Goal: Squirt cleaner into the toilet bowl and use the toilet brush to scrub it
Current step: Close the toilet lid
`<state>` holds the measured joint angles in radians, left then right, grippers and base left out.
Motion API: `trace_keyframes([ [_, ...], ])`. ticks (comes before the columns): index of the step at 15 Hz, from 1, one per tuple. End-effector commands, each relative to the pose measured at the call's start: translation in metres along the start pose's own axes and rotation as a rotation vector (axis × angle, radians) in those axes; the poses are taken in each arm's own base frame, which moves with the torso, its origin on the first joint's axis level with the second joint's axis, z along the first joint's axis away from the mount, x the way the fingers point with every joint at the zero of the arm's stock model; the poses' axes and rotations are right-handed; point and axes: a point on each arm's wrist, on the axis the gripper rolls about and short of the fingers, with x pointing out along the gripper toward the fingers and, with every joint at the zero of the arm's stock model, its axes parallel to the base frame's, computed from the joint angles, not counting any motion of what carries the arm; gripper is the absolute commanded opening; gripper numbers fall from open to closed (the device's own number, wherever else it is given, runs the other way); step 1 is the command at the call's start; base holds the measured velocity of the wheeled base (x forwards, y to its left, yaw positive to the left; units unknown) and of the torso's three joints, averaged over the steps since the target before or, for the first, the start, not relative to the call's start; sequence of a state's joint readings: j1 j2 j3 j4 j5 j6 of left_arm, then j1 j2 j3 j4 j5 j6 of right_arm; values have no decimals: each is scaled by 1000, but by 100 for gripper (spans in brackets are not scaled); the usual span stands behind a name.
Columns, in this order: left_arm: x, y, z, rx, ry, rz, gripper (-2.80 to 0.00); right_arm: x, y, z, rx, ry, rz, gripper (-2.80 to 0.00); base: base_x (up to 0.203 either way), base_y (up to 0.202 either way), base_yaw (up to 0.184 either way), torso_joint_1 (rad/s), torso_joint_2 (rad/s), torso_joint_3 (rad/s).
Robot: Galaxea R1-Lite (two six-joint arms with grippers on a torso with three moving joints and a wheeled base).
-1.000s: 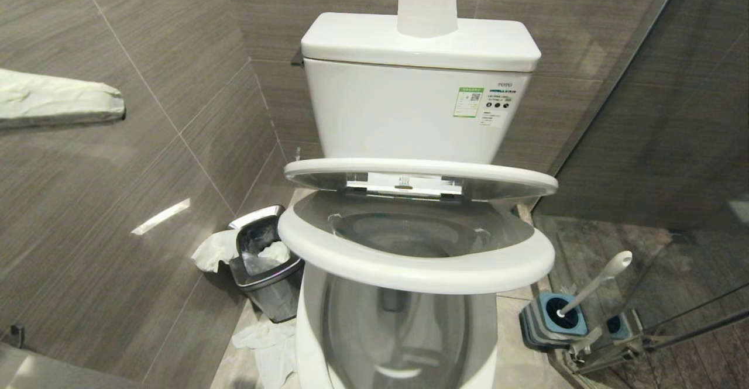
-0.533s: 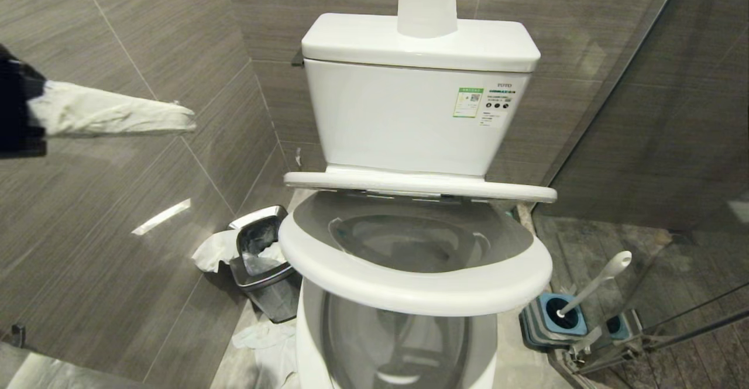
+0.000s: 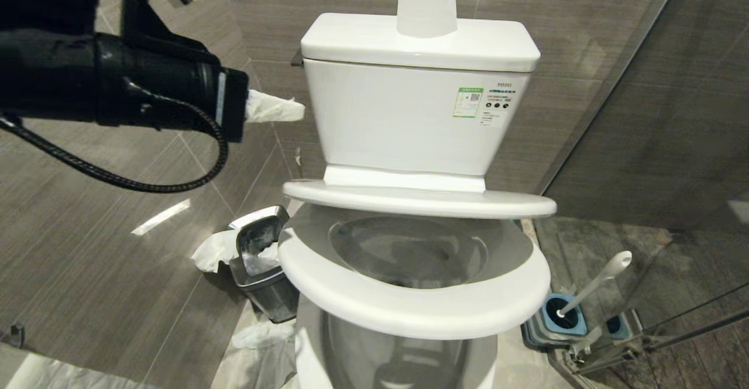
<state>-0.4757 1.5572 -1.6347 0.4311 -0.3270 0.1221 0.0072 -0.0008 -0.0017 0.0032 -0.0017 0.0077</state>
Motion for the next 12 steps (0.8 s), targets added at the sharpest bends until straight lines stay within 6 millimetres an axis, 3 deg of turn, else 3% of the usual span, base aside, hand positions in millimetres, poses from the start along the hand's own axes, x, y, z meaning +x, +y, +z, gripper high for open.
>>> trace_keyframes([
  [1, 36, 3, -14, -18, 90, -22, -280, 0, 0, 0, 0, 1, 1, -280, 0, 0, 0, 0, 0, 0],
  [5, 53, 6, -24, -28, 152, -8, -280, 0, 0, 0, 0, 1, 1, -280, 0, 0, 0, 0, 0, 0],
  [12, 56, -2, -53, -65, 385, -41, -280, 0, 0, 0, 0, 1, 1, -280, 0, 0, 0, 0, 0, 0],
])
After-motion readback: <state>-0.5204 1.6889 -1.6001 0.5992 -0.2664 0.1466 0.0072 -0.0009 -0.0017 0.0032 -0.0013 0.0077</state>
